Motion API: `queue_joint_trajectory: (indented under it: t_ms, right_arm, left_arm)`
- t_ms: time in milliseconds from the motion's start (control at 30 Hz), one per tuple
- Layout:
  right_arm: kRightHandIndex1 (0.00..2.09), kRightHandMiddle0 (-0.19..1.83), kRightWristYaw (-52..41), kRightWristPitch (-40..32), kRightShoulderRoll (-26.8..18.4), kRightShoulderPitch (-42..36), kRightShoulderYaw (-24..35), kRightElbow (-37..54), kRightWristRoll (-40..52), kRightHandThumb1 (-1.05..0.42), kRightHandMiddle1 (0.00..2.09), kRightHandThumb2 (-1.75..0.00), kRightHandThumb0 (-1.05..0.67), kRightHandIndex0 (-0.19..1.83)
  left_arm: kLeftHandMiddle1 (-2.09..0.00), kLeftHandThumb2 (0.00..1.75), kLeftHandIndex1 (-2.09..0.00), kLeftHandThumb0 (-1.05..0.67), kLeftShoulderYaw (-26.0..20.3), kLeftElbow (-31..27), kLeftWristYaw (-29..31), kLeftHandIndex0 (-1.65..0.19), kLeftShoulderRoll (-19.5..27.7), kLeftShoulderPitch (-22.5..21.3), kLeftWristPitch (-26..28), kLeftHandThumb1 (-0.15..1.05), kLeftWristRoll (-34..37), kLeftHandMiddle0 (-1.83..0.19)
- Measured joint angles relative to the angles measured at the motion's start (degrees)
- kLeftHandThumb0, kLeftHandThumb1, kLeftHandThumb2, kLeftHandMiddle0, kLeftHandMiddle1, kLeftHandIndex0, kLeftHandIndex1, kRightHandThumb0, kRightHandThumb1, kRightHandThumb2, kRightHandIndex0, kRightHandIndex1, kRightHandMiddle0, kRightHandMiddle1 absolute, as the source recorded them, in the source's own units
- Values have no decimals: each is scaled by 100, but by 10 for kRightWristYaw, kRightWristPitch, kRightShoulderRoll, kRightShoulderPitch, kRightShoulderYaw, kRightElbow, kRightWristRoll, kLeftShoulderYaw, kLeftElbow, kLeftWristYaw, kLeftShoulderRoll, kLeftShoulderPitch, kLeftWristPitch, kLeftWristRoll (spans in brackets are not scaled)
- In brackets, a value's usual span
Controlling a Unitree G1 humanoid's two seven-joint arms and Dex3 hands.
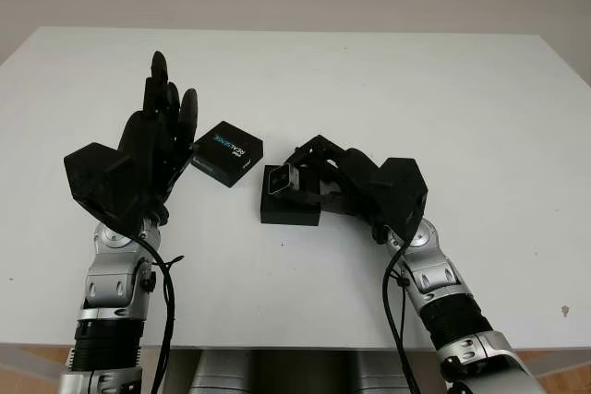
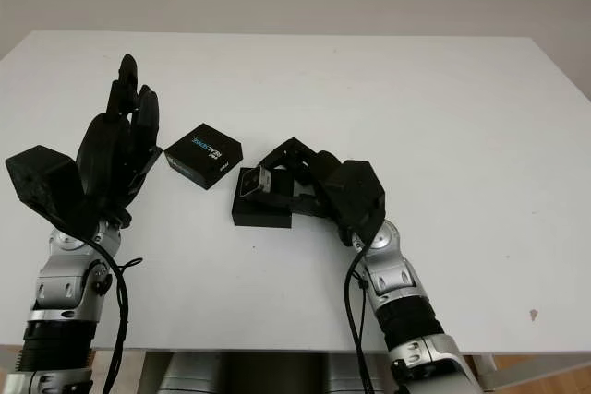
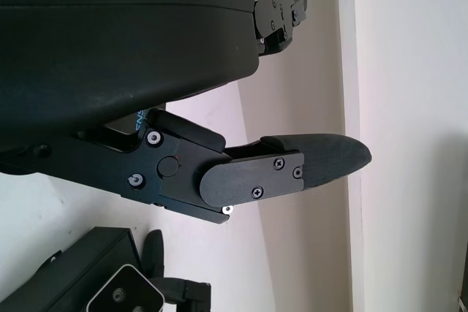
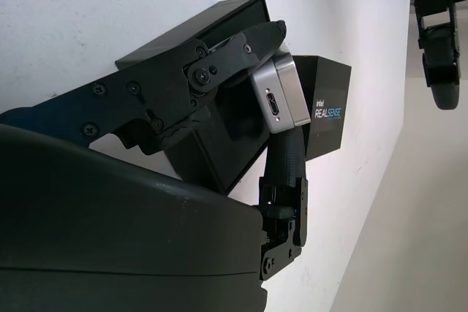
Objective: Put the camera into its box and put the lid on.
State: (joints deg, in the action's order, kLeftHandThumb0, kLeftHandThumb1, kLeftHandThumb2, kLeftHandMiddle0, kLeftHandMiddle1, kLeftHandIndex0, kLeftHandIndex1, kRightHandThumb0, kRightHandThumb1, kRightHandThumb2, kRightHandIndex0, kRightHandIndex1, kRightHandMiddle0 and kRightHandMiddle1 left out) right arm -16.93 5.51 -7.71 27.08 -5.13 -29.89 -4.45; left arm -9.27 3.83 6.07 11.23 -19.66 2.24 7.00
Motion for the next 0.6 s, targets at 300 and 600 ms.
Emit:
queue_joint_trajectory:
  t_ms: [300,600]
  right_arm:
    - [5,31,17,26,-13,-6,-24,4,-44,-93,165,-5,-46,21]
    - [1,-1,30,84,-54,-28,-76,56,-124,-95,85,-5,-60,-1]
  left_arm:
    - [0,55,0,-75,0,0,0,19,0,1,0,105,0,19]
    - [0,54,0,-75,0,-2,0,19,-4,1,0,105,0,19]
